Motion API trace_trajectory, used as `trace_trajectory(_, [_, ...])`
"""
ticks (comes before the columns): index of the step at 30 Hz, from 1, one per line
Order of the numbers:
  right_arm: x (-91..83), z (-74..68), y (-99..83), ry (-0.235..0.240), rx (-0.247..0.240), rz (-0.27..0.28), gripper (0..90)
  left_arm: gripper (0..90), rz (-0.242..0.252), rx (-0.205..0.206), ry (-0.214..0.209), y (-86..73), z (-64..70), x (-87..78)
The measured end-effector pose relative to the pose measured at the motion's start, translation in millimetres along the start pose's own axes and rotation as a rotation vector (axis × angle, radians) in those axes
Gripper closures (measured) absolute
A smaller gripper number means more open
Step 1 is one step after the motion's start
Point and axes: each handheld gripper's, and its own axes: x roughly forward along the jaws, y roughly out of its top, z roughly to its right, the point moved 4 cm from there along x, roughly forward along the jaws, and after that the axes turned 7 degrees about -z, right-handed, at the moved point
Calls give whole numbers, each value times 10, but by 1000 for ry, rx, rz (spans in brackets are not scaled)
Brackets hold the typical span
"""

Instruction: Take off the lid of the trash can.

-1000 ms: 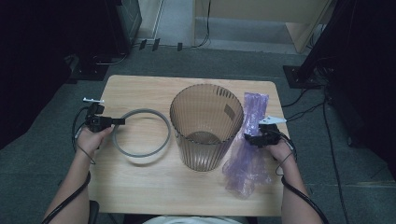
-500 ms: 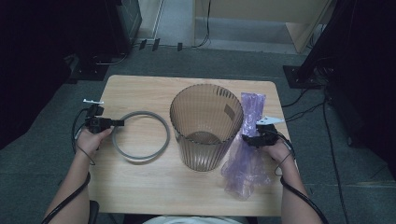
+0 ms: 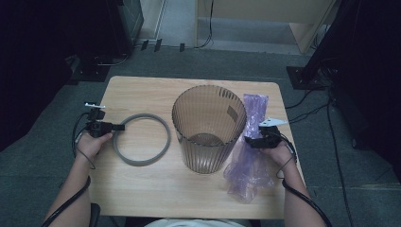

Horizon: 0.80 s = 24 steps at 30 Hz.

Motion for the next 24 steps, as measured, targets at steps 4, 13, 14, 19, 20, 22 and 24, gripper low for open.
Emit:
trace_trajectory(4, [-17, 16, 0, -12, 14, 22, 266, 734, 29, 4, -4, -4, -12, -21])
trace_trajectory(13, [-31, 31, -2, -28, 32, 37, 371, 619, 29, 34, 16, -2, 24, -24])
trace_trajectory(14, [-33, 28, -3, -25, 34, 35, 379, 607, 32, 35, 18, -1, 26, -23])
trace_trajectory(19, [-34, 25, -3, -24, 31, 38, 396, 565, 39, 43, 29, 3, 41, -28])
trace_trajectory(20, [-34, 24, -3, -23, 32, 38, 400, 546, 39, 41, 34, 8, 47, -30])
trace_trajectory(22, [-36, 26, -5, -22, 26, 38, 410, 518, 41, 38, 33, 19, 64, -39])
trace_trajectory(24, [-37, 23, -5, -20, 24, 40, 427, 487, 47, 41, 32, 27, 77, -44])
